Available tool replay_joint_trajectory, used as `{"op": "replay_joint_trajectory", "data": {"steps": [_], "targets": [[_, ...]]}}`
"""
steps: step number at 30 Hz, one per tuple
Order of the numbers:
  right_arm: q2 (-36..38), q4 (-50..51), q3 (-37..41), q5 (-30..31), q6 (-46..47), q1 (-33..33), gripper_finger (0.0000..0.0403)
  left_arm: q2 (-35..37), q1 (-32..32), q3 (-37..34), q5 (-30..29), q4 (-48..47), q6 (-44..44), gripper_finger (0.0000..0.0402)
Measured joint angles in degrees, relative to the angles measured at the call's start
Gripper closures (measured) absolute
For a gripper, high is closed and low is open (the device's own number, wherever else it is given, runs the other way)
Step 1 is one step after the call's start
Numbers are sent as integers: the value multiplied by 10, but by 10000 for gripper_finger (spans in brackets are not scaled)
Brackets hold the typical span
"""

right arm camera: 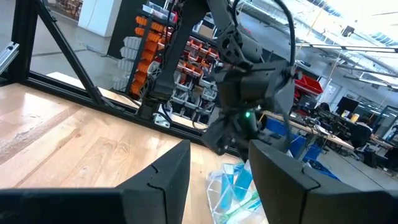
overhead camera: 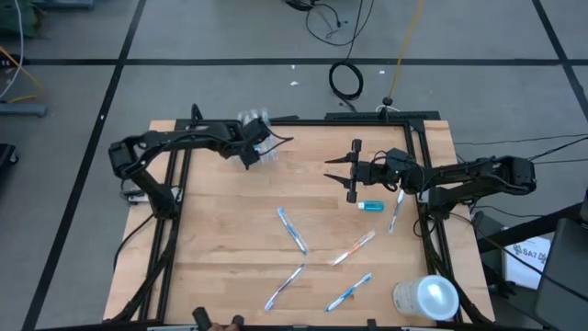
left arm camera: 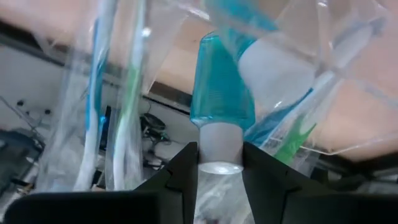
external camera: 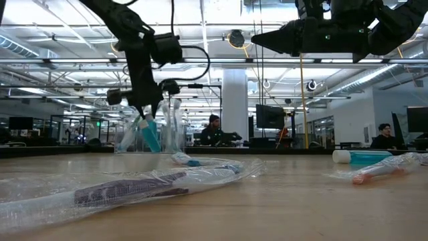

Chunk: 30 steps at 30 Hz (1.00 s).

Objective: Pick & Place toothbrushing station
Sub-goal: Put the bottom small blue bottle into the transparent organizer, then put the violet toothbrush into the transparent organizer

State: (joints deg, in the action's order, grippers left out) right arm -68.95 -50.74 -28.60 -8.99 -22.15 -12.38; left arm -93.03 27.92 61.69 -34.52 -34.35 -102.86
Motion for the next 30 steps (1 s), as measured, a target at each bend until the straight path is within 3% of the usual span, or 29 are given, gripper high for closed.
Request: {"op": "replay_joint_trajectory", "data": {"steps": [4, 11, 20, 24, 30], "targets": [[0, 2, 0, 0, 0, 0, 248, -18, -18, 0, -34, 7, -21, 262], [0, 8, 0, 0, 0, 0, 248, -18, -52, 0, -35, 19, 4, 204], [0, 13, 0, 0, 3, 0, 248, 5, -74, 47, -35, -3, 53, 206], [0, 22, 0, 0, 4, 0, 248, 15, -86, 101, -2, -75, 145, 219], [0, 44, 0, 0, 5, 0, 248, 59, -85, 174, 181, -182, 437, 241]]}}
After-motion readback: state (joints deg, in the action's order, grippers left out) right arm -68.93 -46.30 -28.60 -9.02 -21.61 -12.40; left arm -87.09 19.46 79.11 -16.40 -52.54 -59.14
